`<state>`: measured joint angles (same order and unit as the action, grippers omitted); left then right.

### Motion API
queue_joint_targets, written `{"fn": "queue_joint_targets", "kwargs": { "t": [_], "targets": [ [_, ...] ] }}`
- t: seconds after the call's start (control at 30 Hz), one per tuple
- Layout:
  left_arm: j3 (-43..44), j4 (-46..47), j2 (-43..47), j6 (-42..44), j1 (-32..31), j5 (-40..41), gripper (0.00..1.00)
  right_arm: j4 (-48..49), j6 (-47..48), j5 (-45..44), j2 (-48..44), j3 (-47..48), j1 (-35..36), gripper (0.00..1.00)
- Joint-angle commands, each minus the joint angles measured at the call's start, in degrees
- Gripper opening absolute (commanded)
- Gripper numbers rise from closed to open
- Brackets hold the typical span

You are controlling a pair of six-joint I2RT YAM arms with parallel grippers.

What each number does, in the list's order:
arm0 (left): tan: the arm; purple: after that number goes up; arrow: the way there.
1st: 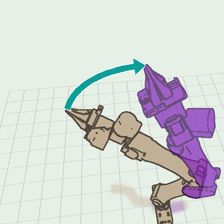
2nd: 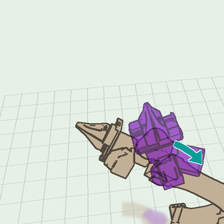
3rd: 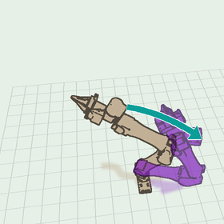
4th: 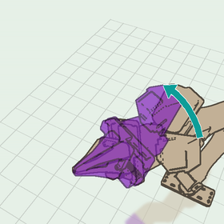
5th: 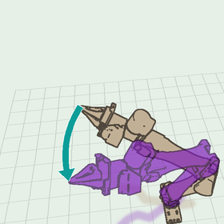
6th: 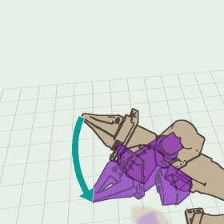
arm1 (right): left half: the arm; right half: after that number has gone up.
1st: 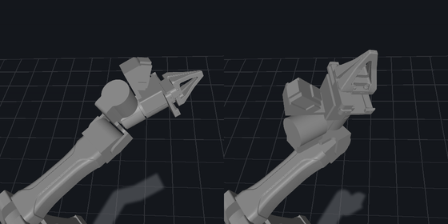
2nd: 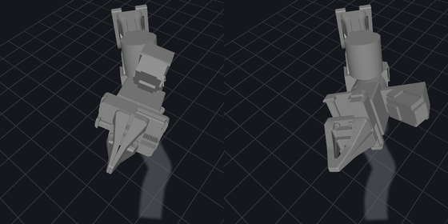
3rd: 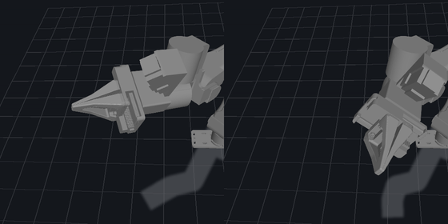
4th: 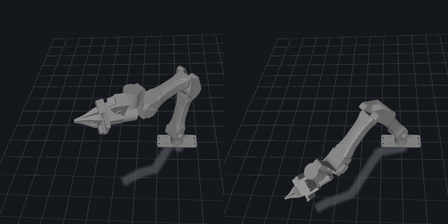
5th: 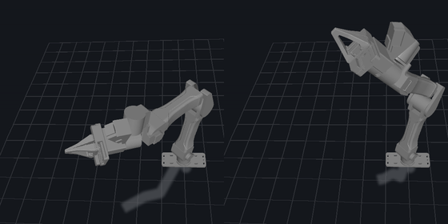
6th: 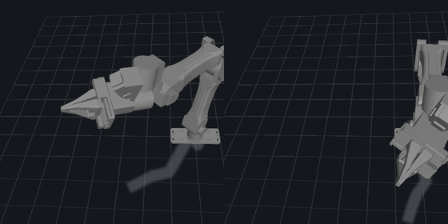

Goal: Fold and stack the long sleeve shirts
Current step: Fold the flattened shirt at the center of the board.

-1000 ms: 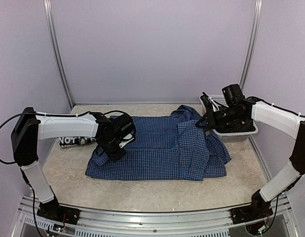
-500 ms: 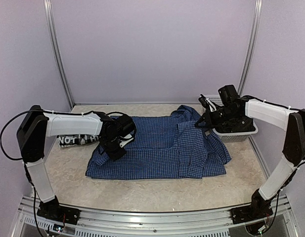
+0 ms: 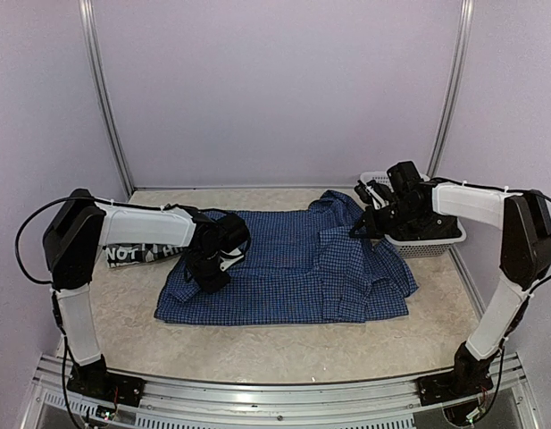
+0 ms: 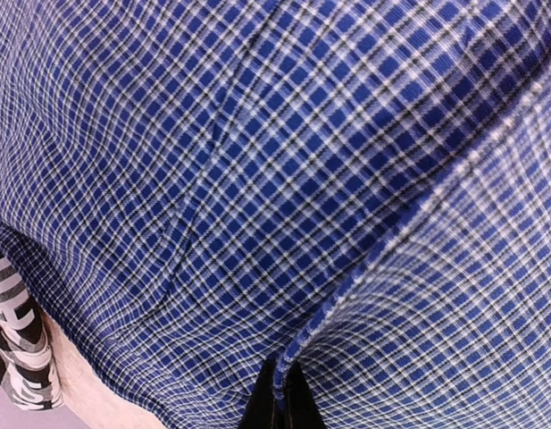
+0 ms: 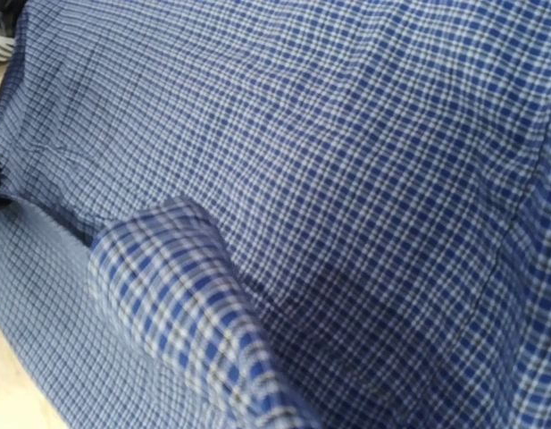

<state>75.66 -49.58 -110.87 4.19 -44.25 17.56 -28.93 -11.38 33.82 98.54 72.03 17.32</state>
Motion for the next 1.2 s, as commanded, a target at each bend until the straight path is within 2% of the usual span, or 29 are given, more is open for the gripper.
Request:
{"fn": "queue_joint_targets", "kwargs": {
  "t": [0.0,0.2,0.4,0.57,0.77,0.97,1.17],
  "targets": [
    [2.09,-0.88,-0.83,-0.36,1.15,1.76,0.0,1.0,0.5,-0.91,1.63,1.93,-0.71,0.0],
    [3.2,-1.07,-1.15,-0.12,1.56,1.55,0.0,0.78,0.74,-1.25,2.59,2.59,-0.84,0.0],
    [3.19,-0.99,-2.71,-0.22,1.69,1.5,0.07,0.71,1.05,-1.39,3.56,2.63,-0.93,0.0],
    [3.09,-1.2,-2.28,-0.46,1.88,2.8,0.18,0.72,1.05,-1.48,3.85,2.58,-0.92,0.0],
    [2.23,-1.94,-0.74,-1.28,2.36,7.57,0.42,0.7,1.13,-1.92,4.15,2.55,-1.03,0.0],
    [1.33,-1.77,-0.17,-2.03,4.08,12.34,0.48,0.53,1.15,-1.75,4.2,2.74,-1.02,0.0],
    [2.47,-0.31,3.12,-2.51,5.14,14.68,0.62,0.62,0.84,-0.81,4.2,2.69,-0.98,0.0]
  ]
}}
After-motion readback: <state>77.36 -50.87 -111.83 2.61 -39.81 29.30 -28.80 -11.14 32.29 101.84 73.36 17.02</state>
